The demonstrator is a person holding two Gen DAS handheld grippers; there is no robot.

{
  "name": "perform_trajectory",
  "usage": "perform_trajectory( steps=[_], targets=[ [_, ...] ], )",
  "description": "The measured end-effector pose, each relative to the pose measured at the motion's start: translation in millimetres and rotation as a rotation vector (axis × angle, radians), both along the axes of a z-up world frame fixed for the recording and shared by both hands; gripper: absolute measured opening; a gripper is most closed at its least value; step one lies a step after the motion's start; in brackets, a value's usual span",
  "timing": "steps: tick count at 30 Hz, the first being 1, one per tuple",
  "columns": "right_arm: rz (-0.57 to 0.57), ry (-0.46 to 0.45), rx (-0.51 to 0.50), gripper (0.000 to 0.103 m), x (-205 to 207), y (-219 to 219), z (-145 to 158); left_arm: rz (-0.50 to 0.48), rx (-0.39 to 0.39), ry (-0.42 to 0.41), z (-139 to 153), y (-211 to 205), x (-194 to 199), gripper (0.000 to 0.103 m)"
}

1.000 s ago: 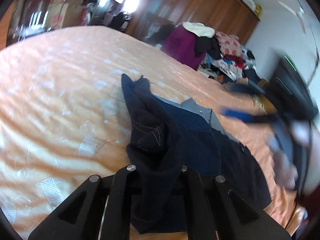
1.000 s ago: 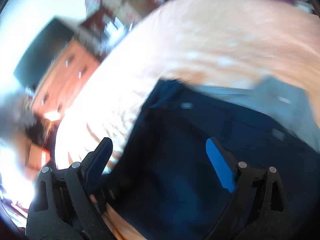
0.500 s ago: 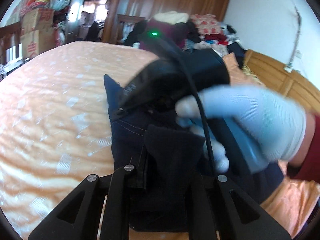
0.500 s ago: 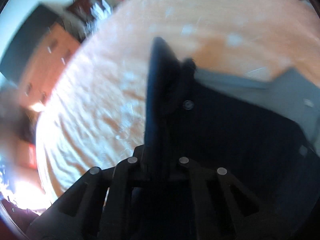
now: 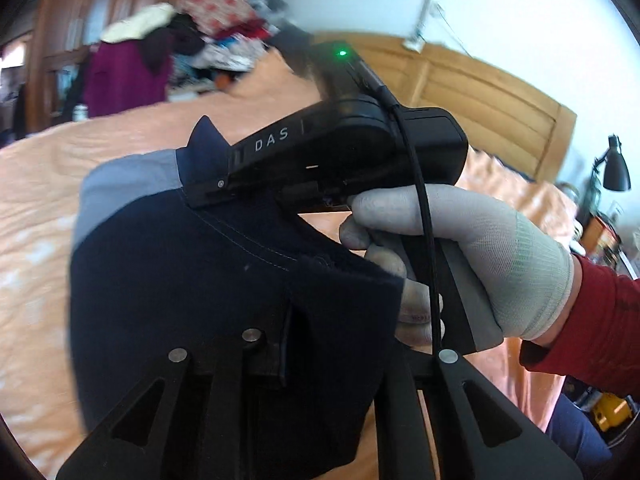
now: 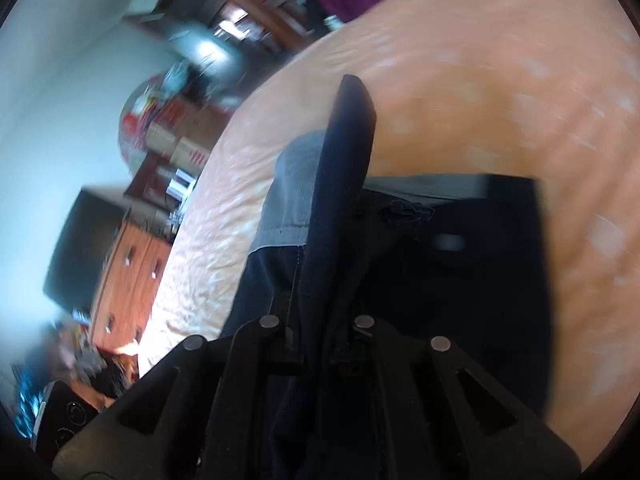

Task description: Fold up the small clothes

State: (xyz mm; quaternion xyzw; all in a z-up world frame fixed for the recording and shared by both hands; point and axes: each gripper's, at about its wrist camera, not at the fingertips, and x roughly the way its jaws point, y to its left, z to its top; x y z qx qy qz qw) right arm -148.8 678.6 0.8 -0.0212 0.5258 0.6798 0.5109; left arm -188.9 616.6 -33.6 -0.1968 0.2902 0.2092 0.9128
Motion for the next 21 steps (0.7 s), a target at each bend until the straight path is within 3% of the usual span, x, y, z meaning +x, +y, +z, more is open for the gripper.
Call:
perform_trajectory(
  steps=[4, 7, 9, 15, 16, 19, 21],
  targets=[
    [-0.038, 0.155, -0.108, 0.006, 50, -1, -67, -0.069, -0.059, 0.086, -34, 0, 55, 0.015],
    [-0.073, 0.301, -0.146, 0.003, 77, -2, -122, -0.108, -0.133, 0.221, -90, 1, 90, 0.017],
    [-0.070, 0.312, -0.117, 0.004, 76, -2, -122, -0.105, -0.111, 0.237, -105, 0, 99, 0.017],
    [0.005, 0.391, -0.147, 0.011, 85, -3, -122, -0.113, -0.116, 0.243, -95, -2, 105, 0.029],
    [0.017, 0.370, -0.163, 0.017, 82, -7, -115, -0.116, -0.123, 0.242, -88, -4, 103, 0.029],
    [0.046, 0.339, -0.170, 0.051, 78, -28, -95, -0.120, -0.114, 0.183, -64, -23, 74, 0.034],
    [0.071, 0.294, -0.168, 0.064, 70, -47, -79, -0.104, -0.101, 0.131, -40, -36, 42, 0.040]
  ],
)
